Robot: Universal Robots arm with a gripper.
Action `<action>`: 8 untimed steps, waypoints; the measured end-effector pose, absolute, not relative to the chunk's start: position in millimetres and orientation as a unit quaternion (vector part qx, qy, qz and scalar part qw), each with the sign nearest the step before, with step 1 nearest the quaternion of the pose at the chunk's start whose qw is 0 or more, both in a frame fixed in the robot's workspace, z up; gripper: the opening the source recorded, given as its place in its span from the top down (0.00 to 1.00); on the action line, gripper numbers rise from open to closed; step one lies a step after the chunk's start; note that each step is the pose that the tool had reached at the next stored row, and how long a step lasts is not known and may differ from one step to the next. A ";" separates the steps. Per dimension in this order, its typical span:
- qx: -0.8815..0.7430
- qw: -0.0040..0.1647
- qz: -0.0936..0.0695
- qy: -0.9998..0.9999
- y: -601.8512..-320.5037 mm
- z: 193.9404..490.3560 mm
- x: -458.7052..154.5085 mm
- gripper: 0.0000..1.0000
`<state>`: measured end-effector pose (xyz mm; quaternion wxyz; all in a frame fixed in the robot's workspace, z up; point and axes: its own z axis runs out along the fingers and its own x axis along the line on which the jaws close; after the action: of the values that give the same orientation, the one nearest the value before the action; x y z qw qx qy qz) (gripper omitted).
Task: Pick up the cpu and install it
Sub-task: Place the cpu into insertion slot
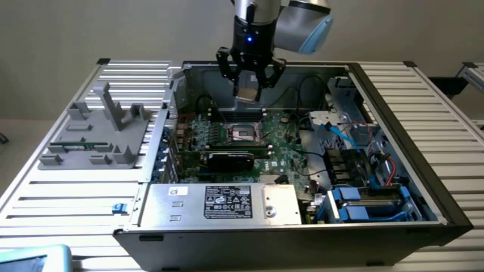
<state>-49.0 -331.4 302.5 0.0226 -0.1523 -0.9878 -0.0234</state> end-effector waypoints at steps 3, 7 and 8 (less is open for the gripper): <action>-0.175 0.022 -0.024 -0.984 -331.5 302.2 -49.1 0.44; -0.206 0.021 -0.025 -0.978 -331.4 301.8 -49.0 0.44; -0.213 0.021 -0.025 -0.976 -331.4 301.7 -49.1 0.44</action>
<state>-49.1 -331.4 301.7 0.0211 -0.2132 -0.9765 -0.0247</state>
